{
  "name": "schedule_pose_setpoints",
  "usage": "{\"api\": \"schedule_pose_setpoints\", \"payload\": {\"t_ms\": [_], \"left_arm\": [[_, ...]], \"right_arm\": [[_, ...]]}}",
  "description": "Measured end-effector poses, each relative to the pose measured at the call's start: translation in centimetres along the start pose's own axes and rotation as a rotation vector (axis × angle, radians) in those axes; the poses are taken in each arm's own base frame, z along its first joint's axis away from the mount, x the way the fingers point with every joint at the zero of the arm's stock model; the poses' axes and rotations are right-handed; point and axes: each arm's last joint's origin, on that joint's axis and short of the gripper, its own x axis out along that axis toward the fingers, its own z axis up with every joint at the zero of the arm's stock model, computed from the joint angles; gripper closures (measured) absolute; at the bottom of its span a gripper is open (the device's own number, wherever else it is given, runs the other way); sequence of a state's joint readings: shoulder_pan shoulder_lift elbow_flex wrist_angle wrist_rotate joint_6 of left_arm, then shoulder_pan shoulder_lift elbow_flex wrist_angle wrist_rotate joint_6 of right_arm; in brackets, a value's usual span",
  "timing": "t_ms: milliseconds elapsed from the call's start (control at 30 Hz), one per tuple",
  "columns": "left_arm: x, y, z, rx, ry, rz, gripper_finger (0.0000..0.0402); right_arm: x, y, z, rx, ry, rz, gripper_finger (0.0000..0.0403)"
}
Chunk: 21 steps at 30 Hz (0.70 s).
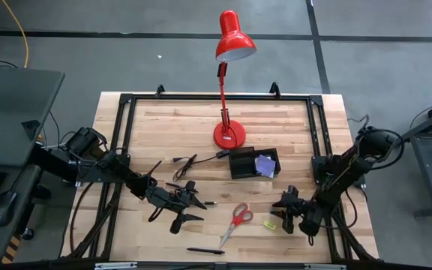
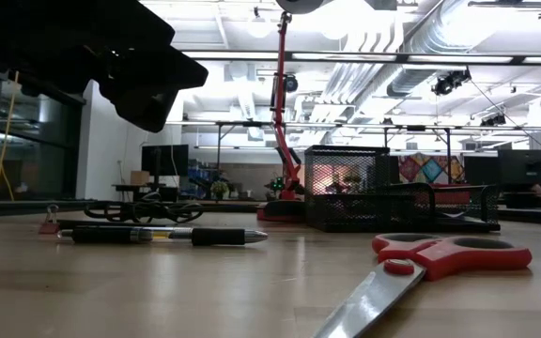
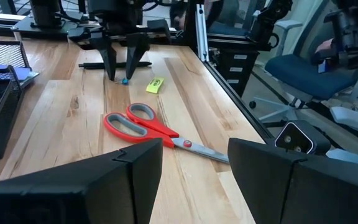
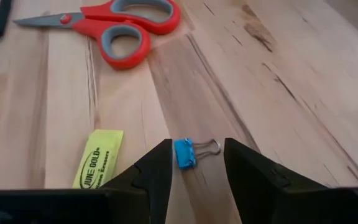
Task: Pick and place office supplies into organizer
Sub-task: Put the blue binder clip into the desk organizer
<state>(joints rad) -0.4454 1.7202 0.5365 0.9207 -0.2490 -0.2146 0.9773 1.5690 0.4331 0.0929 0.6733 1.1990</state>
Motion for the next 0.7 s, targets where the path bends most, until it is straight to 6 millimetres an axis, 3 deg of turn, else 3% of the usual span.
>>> {"api": "schedule_pose_setpoints", "payload": {"t_ms": [267, 700], "left_arm": [[0.0, 0.0, 0.0, 0.0, 0.0, 0.0, 0.0228], [0.0, 0.0, 0.0, 0.005, -0.003, -0.001, 0.0228]], "right_arm": [[2.2, 2.2, -0.4, -0.192, -0.048, -0.082, 0.0263], [0.5, 2.4, -1.9, -0.13, -0.059, -0.169, 0.0263]]}}
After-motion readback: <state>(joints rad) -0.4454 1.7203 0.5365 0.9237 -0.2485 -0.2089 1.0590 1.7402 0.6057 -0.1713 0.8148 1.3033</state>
